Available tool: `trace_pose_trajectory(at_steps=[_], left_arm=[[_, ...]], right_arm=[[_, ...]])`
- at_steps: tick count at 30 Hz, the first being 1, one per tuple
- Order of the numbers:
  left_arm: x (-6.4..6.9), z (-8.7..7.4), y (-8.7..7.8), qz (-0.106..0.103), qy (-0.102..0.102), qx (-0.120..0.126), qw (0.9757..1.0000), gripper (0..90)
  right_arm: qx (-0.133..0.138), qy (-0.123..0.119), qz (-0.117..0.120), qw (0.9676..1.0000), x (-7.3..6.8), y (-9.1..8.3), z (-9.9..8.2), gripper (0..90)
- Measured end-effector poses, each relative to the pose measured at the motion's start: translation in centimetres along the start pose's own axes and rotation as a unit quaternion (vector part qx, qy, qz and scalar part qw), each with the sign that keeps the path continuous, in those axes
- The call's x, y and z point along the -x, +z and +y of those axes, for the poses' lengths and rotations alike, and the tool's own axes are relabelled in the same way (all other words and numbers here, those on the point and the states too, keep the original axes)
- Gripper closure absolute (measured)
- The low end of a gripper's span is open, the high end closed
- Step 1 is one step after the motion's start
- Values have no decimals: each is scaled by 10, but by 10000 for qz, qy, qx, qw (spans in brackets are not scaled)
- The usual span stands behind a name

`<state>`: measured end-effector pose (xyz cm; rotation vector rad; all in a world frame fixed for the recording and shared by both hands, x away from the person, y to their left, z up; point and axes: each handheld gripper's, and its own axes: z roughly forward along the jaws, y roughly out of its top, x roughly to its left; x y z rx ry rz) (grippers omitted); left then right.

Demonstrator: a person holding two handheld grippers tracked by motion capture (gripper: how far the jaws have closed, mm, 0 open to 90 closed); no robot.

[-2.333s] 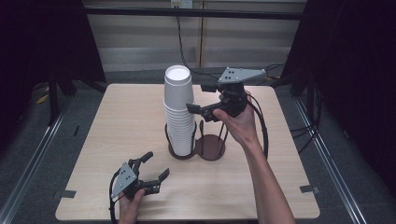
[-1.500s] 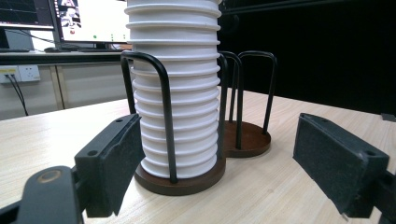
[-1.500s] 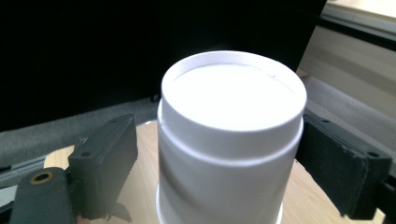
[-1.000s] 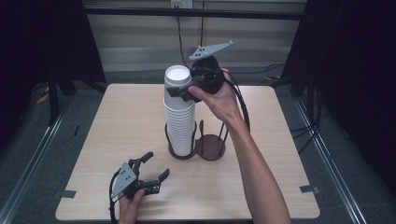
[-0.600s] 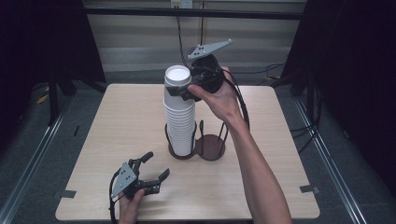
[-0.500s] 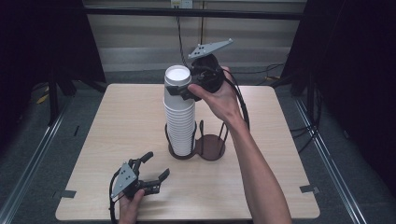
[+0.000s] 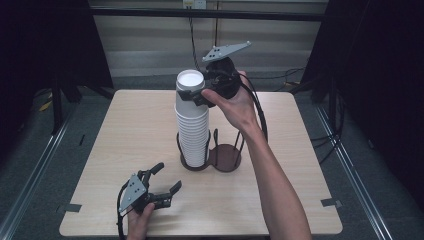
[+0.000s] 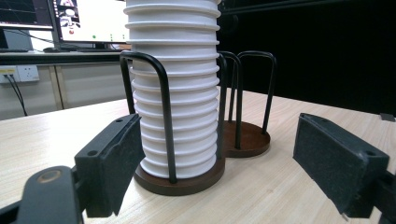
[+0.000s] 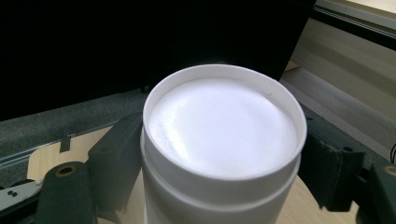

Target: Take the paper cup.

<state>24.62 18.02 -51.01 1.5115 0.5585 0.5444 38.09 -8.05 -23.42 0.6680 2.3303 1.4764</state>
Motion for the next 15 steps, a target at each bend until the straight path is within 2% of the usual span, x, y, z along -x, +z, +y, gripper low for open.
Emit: trace_pose_trajectory(at_steps=[8, 15], left_arm=[[0, 0, 0, 13, 13, -1, 10000, 158], [0, 0, 0, -1, -1, -1, 10000, 157]], right_arm=[[265, 32, 18, 9996, -1, -7, 5, 227], [393, 46, 13, 9992, -2, -11, 7, 229]])
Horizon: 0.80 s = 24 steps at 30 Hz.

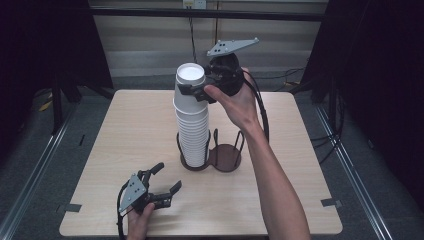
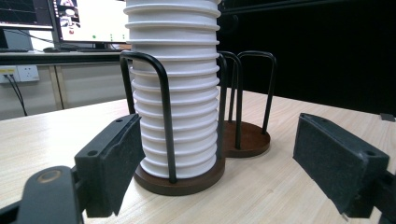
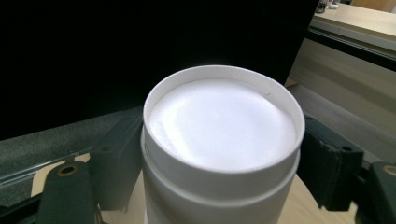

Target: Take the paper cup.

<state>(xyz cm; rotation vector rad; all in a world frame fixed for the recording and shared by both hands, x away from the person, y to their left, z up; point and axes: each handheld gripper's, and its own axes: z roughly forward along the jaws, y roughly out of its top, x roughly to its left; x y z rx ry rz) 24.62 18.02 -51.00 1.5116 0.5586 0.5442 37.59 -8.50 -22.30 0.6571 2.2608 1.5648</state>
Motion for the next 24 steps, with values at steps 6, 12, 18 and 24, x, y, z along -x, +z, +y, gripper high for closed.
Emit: trace_pose_trajectory(at_steps=[6, 12, 18, 24], left_arm=[[0, 0, 0, -1, 0, 1, 10000, 158], [0, 0, 0, -3, -1, 3, 10000, 158], [0, 0, 0, 1, 0, 0, 10000, 158], [0, 0, 0, -1, 1, 0, 10000, 157]], right_arm=[[238, 51, 50, 9997, 1, -4, 2, 231], [468, 126, 47, 9988, 0, -12, 6, 233], [755, 176, 2, 9970, 1, -23, 10, 237], [857, 197, -23, 9961, 0, -29, 11, 238]])
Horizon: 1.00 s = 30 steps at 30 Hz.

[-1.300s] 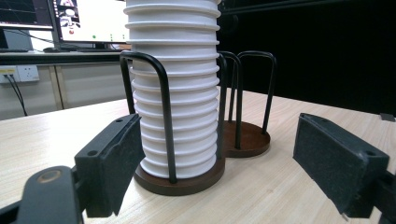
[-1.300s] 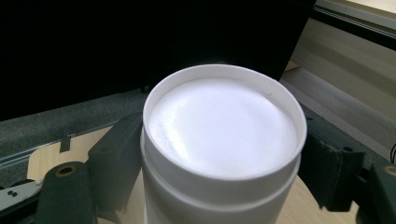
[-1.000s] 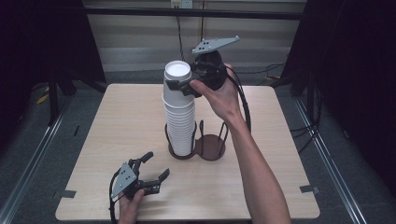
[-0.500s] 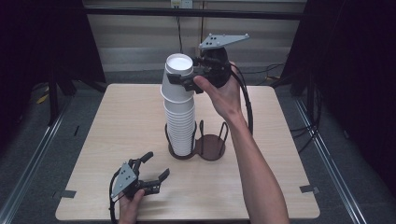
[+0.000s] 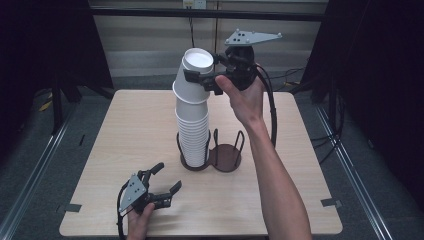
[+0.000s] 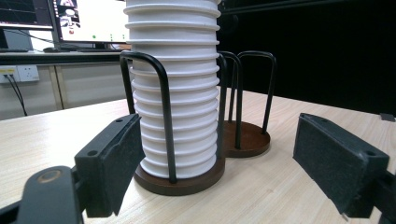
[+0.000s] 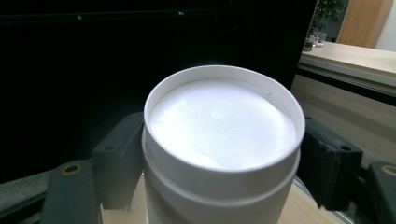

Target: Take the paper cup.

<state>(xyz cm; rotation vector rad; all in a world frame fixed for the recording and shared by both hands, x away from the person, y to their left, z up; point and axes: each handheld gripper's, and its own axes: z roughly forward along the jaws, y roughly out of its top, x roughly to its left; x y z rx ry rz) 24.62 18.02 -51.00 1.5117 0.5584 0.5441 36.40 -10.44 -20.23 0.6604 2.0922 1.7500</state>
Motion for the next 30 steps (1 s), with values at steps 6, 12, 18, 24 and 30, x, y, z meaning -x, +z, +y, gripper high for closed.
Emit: trace_pose_trajectory(at_steps=[6, 12, 18, 24, 30], left_arm=[[0, 0, 0, 1, 0, 1, 10000, 158], [0, 0, 0, -1, 2, 1, 10000, 158], [0, 0, 0, 8, -6, 3, 10000, 157], [0, 0, 0, 0, -2, 1, 10000, 158], [0, 0, 0, 14, 7, 0, 10000, 157]], right_arm=[[232, 57, 51, 9997, -1, -7, 2, 239], [400, 97, 60, 9991, -1, -15, 3, 239], [559, 154, 81, 9983, -3, -24, 2, 239], [673, 214, 94, 9975, -2, -35, 0, 239], [697, 200, 64, 9973, -3, -45, -1, 239]])
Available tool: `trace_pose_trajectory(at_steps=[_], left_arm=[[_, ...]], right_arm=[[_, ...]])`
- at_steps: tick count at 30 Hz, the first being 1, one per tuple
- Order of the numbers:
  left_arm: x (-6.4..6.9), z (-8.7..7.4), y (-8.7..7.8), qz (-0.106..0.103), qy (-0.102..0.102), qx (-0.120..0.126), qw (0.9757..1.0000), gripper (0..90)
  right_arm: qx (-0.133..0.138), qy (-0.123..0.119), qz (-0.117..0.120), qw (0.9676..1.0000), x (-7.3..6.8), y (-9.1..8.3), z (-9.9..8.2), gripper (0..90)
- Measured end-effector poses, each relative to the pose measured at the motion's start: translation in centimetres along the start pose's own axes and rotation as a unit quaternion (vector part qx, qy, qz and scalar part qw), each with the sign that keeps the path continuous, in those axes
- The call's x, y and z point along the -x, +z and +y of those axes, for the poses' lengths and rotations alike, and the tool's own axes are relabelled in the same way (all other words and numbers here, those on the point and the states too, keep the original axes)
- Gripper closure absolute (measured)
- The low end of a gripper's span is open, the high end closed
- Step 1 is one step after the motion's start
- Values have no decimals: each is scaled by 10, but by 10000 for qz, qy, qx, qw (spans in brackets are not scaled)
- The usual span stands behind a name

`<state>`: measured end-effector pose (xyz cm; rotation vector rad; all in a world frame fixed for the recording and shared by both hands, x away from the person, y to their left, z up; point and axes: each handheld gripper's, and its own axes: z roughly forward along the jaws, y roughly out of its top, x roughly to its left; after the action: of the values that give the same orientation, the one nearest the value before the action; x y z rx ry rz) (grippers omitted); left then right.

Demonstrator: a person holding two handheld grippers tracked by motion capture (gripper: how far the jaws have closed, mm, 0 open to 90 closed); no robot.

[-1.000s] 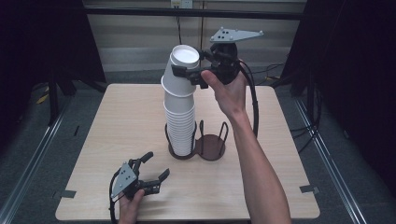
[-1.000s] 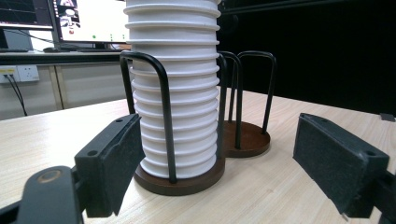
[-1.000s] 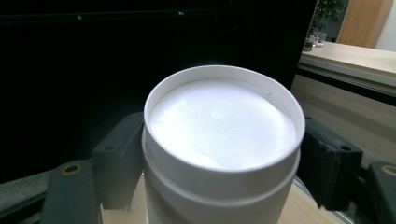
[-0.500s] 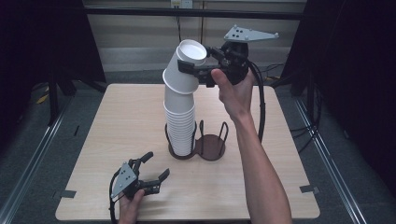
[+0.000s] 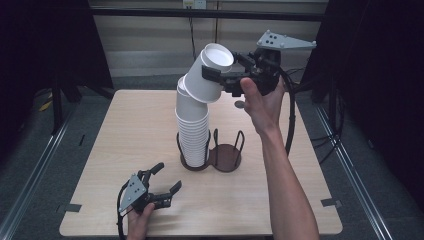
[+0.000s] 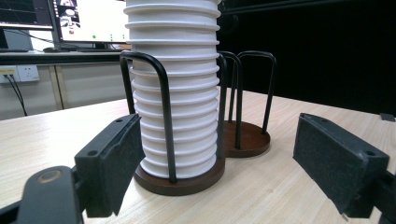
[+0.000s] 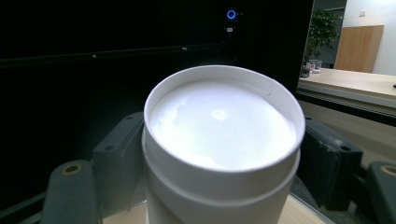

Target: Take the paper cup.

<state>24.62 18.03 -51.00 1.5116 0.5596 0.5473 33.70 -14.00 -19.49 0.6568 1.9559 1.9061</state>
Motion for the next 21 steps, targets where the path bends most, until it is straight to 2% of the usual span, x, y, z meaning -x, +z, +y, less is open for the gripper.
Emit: trace_pose_trajectory(at_steps=[16, 21], left_arm=[[0, 0, 0, 1, 5, 8, 10000, 155], [0, 0, 0, -13, -3, -3, 10000, 154]], right_arm=[[54, 0, -58, 10000, -1, -24, -3, 238], [109, 70, -57, 9999, 0, -39, -9, 238]])
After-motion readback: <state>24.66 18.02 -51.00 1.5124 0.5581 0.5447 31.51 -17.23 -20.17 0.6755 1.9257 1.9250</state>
